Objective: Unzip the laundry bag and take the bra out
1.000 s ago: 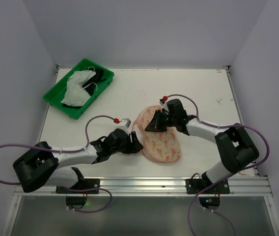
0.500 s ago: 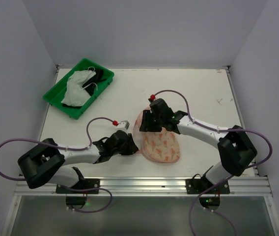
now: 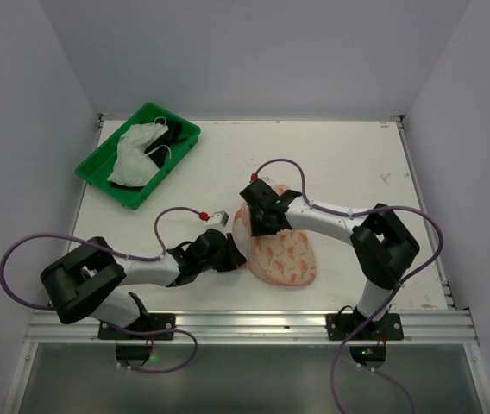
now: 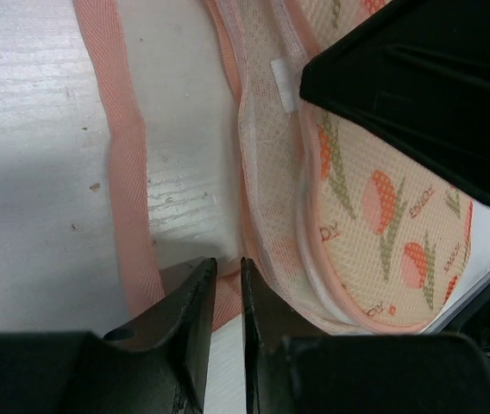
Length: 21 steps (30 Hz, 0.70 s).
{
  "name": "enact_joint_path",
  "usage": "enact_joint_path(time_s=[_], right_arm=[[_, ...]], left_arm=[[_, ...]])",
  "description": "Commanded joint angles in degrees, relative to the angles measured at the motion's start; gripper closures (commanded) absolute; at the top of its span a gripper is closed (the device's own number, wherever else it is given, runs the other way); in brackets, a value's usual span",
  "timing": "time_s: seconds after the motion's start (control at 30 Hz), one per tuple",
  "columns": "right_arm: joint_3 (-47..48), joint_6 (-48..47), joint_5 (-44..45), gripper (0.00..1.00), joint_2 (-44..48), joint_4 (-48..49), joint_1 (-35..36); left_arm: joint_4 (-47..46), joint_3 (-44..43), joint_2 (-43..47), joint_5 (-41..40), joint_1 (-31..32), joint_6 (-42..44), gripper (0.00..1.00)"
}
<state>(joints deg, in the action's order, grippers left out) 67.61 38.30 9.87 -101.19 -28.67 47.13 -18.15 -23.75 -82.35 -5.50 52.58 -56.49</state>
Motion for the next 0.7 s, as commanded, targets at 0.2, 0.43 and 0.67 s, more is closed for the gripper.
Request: enact_joint_path(time_s=[0.2,0.43,0.67], right_arm=[[3.49,0.72,4.64,1.00,0.64,-2.45,0.06],[4.10,1.25,0.24,1.00,3.54,-0.87,0.06],[4.19,2.56,-3.71,1.00,3.37,2.03,0.06]], left_arm=[[2.69,2.74,-1.94,0.13,0.25,0.59,0.79],[2.33,3.01,-1.77,0.22,0.25,0.59,0.80],[2.07,3.36,-1.50,0.40,0.25,0.59,0.81]])
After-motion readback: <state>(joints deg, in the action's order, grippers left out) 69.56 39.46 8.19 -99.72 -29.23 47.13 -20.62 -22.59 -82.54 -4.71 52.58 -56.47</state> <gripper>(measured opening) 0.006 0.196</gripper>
